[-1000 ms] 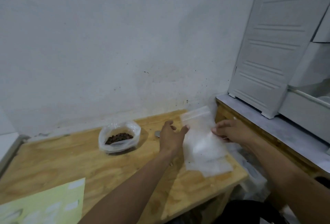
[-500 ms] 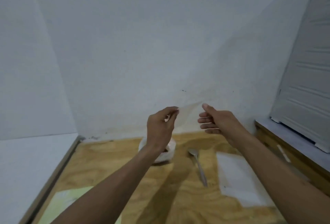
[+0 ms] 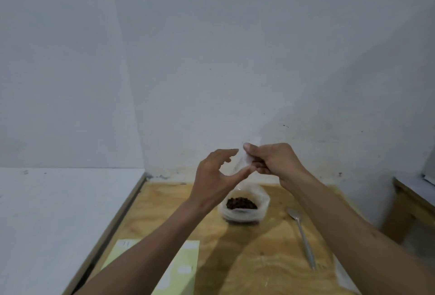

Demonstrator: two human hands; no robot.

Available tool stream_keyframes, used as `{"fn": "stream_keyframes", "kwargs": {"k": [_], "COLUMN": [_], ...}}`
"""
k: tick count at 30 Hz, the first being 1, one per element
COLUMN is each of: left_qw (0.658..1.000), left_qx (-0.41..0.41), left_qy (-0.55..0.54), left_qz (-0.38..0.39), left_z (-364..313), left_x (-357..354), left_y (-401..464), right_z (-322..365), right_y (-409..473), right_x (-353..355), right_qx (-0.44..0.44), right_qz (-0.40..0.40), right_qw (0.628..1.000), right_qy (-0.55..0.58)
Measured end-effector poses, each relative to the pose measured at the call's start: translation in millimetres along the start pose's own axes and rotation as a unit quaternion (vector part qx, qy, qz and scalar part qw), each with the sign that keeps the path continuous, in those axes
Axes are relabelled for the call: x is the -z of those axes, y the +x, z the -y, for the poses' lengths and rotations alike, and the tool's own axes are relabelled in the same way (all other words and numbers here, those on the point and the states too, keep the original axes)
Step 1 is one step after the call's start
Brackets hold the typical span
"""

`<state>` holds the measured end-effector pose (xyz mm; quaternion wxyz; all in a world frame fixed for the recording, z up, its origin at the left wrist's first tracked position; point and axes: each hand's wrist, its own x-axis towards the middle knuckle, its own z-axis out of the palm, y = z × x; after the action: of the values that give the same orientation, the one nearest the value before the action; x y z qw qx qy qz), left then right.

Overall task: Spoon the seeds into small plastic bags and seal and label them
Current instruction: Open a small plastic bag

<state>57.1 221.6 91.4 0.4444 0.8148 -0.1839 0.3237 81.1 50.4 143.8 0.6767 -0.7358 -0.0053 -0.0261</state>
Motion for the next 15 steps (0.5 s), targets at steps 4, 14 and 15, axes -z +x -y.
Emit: {"fn": "stream_keyframes", "kwargs": {"k": [4,14,15], "left_qw": [0.997,0.949,0.949], "left_qx": [0.053,0.193,0.196], "left_qy": [-0.041,-0.221,-0.220], "left_qz": [0.033,0.118,0.113], "left_z": [0.9,-0.9,0.1], "left_x": [-1.1,2.6,1.2], "left_y": [5.9,14.7,14.3], "right_z": [-8.3,-23.9,-24.9], "right_y": [3.8,5.2,6.2], "right_x": [-12.1,-3.9,-3.1], "right_qx": [0.020,0.072,0.074], "right_qz": [0.017,0.063,0.068], "right_qw": [0.999,0.995,0.995], "right_qy": [-0.041,0.002,-0.001]}}
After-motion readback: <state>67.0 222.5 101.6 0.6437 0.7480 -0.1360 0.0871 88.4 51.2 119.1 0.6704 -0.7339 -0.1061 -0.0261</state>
